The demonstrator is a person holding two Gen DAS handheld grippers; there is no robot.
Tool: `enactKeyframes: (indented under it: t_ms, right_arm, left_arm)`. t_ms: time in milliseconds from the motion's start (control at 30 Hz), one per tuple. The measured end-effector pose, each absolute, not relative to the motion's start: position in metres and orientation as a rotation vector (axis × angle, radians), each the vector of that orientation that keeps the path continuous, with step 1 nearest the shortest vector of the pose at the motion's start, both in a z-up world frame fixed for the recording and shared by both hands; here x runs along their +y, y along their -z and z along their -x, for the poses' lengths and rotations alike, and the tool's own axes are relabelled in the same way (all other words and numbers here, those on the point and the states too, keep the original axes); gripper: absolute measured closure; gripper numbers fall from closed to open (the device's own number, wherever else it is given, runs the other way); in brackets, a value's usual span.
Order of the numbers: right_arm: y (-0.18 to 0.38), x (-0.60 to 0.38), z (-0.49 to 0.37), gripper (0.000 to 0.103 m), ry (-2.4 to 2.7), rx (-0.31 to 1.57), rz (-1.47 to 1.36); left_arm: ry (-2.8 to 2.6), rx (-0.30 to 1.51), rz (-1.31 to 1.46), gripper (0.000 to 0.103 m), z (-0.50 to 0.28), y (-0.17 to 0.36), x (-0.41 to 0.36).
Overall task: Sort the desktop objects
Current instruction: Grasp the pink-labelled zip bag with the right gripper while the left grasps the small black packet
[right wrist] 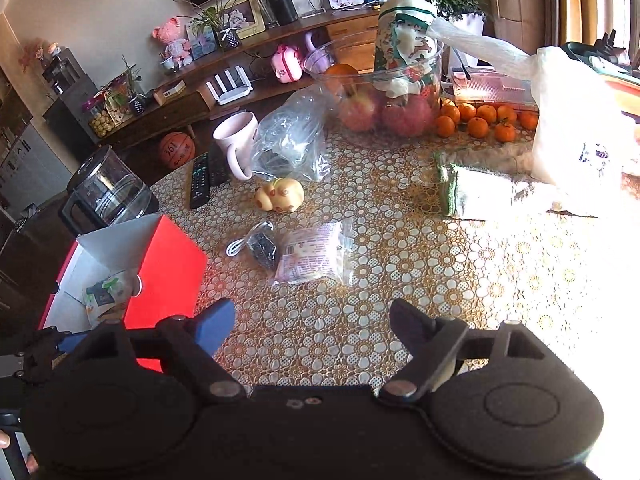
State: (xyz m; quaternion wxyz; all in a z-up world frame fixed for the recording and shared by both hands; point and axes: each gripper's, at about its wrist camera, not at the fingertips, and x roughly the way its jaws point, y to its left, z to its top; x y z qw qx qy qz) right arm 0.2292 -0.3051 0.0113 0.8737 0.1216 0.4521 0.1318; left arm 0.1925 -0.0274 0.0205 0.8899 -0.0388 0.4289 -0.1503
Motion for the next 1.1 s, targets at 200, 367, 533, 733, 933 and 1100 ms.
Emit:
enactKeyframes:
  t_ms: [200, 367, 533, 733, 933, 1100]
  right_arm:
    - [0.003, -0.308, -0.247, 0.018, -0.264, 0.969, -0.270]
    - [0.012, -0.303, -0.265, 0.018, -0.270, 0.983, -0.272]
    - [0.026, -0.297, -0.288, 0.018, -0.279, 1.014, -0.303]
    - [0.044, -0.296, -0.316, 0.018, -0.275, 1.051, -0.356]
    - [0.060, -0.293, -0.343, 0.019, -0.257, 1.076, -0.395]
    - [0.077, -0.288, -0.361, 0.019, -0.241, 1.101, -0.429]
  left_arm:
    - [0.312, 0.910, 0.093, 0.016, -0.222, -0.014, -0.040]
    - [0.290, 0.922, 0.128, 0.016, -0.248, -0.004, -0.047]
    - [0.273, 0.924, 0.128, 0.016, -0.273, 0.011, -0.059]
    - [0.204, 0.952, 0.218, 0.016, -0.305, 0.030, -0.054]
    - [0.140, 0.963, 0.271, 0.016, -0.331, 0.046, -0.052]
    - [0.118, 0.966, 0.289, 0.016, -0.343, 0.057, -0.054]
